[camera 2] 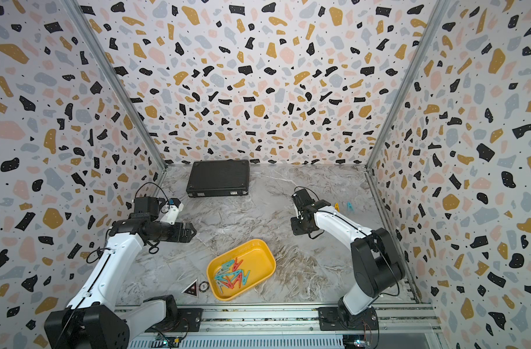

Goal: Take the clothespins out of the storage box
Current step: Place the clothespin at the center of the board.

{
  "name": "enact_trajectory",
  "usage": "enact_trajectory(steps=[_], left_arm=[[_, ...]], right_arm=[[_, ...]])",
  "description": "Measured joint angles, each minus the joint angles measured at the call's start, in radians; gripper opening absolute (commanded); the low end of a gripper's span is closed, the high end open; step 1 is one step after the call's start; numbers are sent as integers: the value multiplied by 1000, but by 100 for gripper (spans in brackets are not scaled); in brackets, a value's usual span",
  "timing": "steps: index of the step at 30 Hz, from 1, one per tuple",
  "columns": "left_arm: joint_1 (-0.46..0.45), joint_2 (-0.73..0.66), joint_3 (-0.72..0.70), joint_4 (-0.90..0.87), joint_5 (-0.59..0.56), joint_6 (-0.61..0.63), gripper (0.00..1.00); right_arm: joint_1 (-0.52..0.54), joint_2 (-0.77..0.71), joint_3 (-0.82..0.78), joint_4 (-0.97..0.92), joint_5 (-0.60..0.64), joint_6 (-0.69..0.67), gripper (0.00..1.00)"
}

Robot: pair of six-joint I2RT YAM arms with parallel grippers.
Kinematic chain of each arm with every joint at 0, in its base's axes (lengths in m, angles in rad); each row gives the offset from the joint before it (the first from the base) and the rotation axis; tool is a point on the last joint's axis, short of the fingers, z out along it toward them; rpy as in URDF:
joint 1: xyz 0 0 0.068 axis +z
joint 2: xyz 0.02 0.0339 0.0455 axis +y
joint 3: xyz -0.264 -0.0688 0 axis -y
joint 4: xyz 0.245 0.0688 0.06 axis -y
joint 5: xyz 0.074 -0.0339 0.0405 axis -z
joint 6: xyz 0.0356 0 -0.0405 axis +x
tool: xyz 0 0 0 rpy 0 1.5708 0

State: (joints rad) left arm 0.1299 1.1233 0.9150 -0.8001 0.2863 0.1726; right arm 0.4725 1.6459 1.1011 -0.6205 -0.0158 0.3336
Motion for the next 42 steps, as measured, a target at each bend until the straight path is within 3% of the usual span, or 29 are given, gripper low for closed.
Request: enact_trajectory(steps=[9,19,27,36,42], left_arm=[[0,0,0,0,0,0,100],[3,-1,0,0,0,0,100],[11,-1,0,0,0,0,100],[11,-1,0,0,1,0,100],[11,-1,0,0,1,0,100]], right_arm=[[-40,156,50,14,-21,114,4],[-41,236,131,43,-37,181,9],[-41,240,133,53,-51,212,33],[-42,175,125,39,-86,215,48],[-39,-3,124,-1,-124,190,48]])
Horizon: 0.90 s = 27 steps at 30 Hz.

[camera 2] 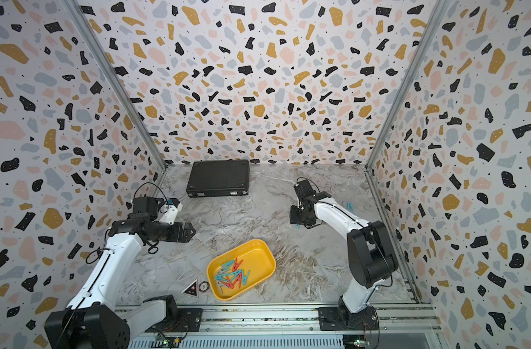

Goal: Take the clothespins out of the storage box
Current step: Place the clothespin at the center of the board.

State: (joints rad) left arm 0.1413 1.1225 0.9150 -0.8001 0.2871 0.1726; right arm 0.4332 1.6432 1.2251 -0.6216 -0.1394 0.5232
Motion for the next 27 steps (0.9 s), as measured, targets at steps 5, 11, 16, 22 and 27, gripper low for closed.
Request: enact_trajectory(steps=[5,11,16,22,27], left_arm=[[0,0,0,0,0,0,100],[0,0,0,0,0,0,100],[0,0,0,0,0,0,100],[0,0,0,0,0,0,100],[0,0,0,0,0,0,100]], right_arm=[[39,-140,-6,-19,-48,-45,47],[214,-216,-8,-31,-111,-142,45],[381,-186,-8,-33,-155,-232,44],[529,-37,21,-40,-159,-300,43],[593,67,60,-22,-129,-238,45]])
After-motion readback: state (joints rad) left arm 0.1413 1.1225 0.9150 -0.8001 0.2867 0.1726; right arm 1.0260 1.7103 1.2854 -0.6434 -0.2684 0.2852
